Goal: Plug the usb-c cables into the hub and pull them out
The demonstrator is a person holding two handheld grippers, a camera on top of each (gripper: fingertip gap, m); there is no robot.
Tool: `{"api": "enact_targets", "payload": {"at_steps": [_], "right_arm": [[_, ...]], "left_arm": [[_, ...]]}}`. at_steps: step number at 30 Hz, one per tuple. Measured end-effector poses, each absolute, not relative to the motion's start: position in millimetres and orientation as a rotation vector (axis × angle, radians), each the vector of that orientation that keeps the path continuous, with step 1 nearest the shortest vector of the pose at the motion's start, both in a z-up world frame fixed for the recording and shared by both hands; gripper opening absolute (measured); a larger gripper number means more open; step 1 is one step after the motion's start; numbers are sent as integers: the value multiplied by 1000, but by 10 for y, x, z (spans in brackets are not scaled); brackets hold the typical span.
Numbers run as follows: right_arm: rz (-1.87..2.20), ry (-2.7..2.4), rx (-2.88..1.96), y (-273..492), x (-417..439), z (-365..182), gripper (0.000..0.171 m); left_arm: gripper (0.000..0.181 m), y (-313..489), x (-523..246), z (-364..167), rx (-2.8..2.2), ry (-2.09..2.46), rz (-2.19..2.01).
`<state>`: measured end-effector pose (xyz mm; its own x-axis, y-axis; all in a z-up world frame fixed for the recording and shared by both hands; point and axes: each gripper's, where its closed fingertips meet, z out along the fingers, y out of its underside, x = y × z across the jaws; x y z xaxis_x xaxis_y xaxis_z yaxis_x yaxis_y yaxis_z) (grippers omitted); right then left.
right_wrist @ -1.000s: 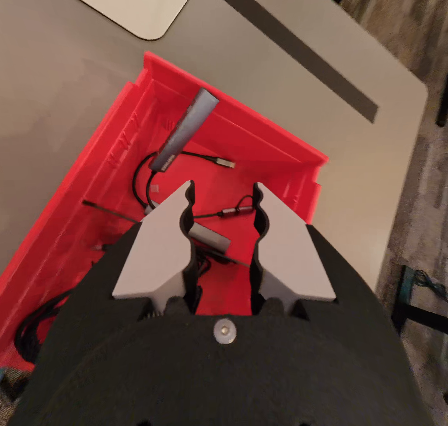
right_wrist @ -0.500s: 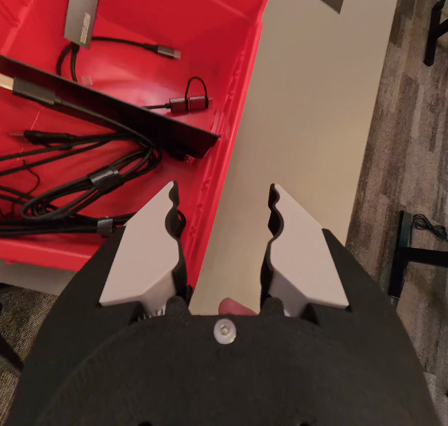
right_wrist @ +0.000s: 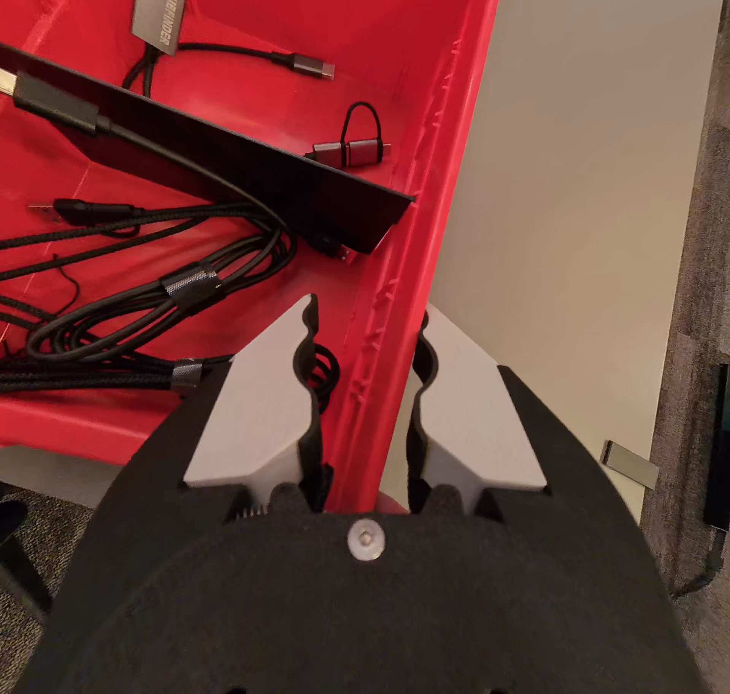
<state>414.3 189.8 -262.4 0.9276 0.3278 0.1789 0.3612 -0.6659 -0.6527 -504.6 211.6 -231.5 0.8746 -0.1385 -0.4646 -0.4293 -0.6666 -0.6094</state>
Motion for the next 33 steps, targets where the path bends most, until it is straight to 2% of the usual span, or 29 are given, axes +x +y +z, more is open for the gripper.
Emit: {"api": "enact_targets", "payload": {"at_steps": [3, 8, 13, 15, 17, 26, 33], "right_arm": [[-67, -491, -2342, 1910, 4155, -2637, 43], [-76, -477, -2345, 1930, 4176, -2645, 37], [-113, -464, -2341, 1948, 4211, -2640, 25], [-108, -449, -2331, 1963, 4211, -2631, 17], [-46, -433, -2327, 1968, 4153, -2640, 16], [4, -372, -2340, 1976, 4069, -2657, 9], [28, -376, -2318, 2027, 3789, -2652, 14]], "left_arm": [[72, 2130, -5117, -2405, -2294, 338, 381], [37, 2134, -4997, -2729, -2316, 420, 280], [32, 2169, -4964, -2713, -2276, 440, 257], [23, 2163, -4887, -2700, -2259, 436, 180], [15, 2165, -4811, -2691, -2244, 445, 146], [8, 2209, -4665, -2679, -2243, 370, 52], [6, 2237, -4517, -2616, -2182, 340, -73]]}}
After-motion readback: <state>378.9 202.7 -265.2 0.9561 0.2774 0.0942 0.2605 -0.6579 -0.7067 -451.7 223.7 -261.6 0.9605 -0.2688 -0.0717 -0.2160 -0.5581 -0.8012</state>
